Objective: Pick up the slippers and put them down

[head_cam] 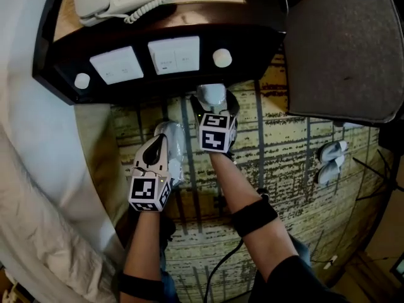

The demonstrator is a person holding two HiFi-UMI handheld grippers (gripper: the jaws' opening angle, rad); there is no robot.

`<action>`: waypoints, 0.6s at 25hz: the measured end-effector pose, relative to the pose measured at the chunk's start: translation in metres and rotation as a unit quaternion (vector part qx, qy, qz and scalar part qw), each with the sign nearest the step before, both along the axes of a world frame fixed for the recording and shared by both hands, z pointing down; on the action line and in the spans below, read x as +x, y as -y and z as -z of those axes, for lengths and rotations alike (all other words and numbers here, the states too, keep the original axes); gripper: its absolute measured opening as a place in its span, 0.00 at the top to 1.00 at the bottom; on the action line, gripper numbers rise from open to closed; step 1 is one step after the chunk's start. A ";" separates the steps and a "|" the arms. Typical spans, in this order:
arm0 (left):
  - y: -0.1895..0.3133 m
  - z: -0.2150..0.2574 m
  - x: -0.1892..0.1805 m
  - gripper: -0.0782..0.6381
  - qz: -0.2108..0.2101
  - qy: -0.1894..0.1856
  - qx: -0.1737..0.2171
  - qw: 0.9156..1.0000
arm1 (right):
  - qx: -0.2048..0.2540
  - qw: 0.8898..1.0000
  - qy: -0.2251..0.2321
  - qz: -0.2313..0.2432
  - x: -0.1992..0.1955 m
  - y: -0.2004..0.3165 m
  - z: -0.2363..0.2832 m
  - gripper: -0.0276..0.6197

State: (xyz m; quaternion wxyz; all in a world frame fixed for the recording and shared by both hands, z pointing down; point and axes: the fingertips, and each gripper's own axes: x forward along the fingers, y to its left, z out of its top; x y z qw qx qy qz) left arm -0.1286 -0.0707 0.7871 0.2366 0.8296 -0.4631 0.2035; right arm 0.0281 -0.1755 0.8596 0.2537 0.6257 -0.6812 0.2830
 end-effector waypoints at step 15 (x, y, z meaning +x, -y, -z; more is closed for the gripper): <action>-0.044 0.320 -0.004 0.89 -0.012 0.024 0.007 1.000 | -0.013 0.996 0.061 0.058 0.029 -0.130 0.322 0.96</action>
